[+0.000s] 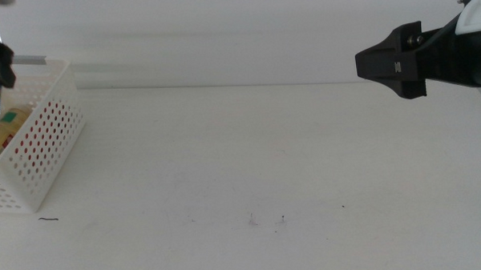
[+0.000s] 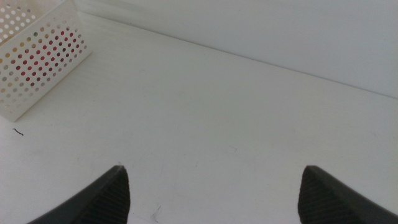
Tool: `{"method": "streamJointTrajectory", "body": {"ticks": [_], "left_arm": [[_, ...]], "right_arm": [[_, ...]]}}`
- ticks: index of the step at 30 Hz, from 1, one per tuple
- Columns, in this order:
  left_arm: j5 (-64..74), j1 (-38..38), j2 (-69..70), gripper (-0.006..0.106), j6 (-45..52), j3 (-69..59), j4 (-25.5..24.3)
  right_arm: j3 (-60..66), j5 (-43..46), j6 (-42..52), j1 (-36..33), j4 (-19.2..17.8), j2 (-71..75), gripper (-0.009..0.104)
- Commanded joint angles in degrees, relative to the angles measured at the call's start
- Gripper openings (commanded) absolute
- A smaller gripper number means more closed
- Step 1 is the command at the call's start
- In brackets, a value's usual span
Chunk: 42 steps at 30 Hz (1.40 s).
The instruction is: Use arms to grab the bottles and put them into the dustbin to the left of the table.
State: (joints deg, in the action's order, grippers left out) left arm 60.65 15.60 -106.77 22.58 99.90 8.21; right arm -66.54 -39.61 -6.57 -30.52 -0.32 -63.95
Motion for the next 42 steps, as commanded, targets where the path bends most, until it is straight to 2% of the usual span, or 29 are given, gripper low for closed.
{"method": "streamJointTrajectory", "body": {"ticks": [1,3,6,12,13,16,20,25,27,29,37,40,42], "left_arm": [[-3.1,0.6,-1.4,0.0,1.8,0.9,-0.3],[-4.0,1.3,-2.8,0.005,3.3,0.9,-0.7],[-5.2,2.9,-3.7,0.023,2.9,0.9,-0.7],[-5.9,3.6,-3.9,0.087,3.0,0.9,-0.8],[-5.3,3.6,-3.9,0.094,3.1,0.9,-0.7],[-3.4,3.2,-3.6,0.094,3.9,0.9,1.2],[-1.2,2.4,-0.9,0.094,-0.6,0.9,1.4],[-3.6,-1.0,9.1,0.094,-3.1,-3.9,1.4],[-6.8,-3.2,15.2,0.094,-3.9,-8.4,3.9],[-14.8,-6.4,21.9,0.094,-7.5,-15.0,5.3],[-41.2,-24.4,40.1,0.094,-7.5,-38.3,9.8],[-43.6,-29.6,43.3,0.094,-7.6,-41.6,8.7],[-47.6,-32.9,44.6,0.094,-10.7,-43.9,3.5]], "right_arm": [[-0.3,0.6,0.6,-0.2,-0.6,0.2,0.092],[-0.3,0.6,0.6,-0.2,-0.6,0.2,0.092],[-0.3,0.6,0.6,-0.2,-0.6,0.2,0.092],[-0.3,0.6,0.6,-0.2,-0.6,0.2,0.092],[-0.3,0.6,0.6,-0.2,-0.6,0.2,0.092],[-0.3,0.6,0.6,-0.2,-0.6,0.2,0.092],[-0.3,0.6,0.6,-0.2,-0.6,0.2,0.092],[-0.3,0.6,0.6,-0.2,-0.6,0.2,0.092],[-0.3,0.6,0.6,-0.2,-0.6,0.2,0.092],[-0.3,0.6,0.6,-0.2,-0.6,0.2,0.092],[-0.3,0.6,0.6,-0.2,-0.5,0.2,0.092],[-0.3,0.6,0.6,-0.2,-0.5,0.2,0.092],[-0.3,0.6,0.6,-0.2,-0.5,0.2,0.092]]}}
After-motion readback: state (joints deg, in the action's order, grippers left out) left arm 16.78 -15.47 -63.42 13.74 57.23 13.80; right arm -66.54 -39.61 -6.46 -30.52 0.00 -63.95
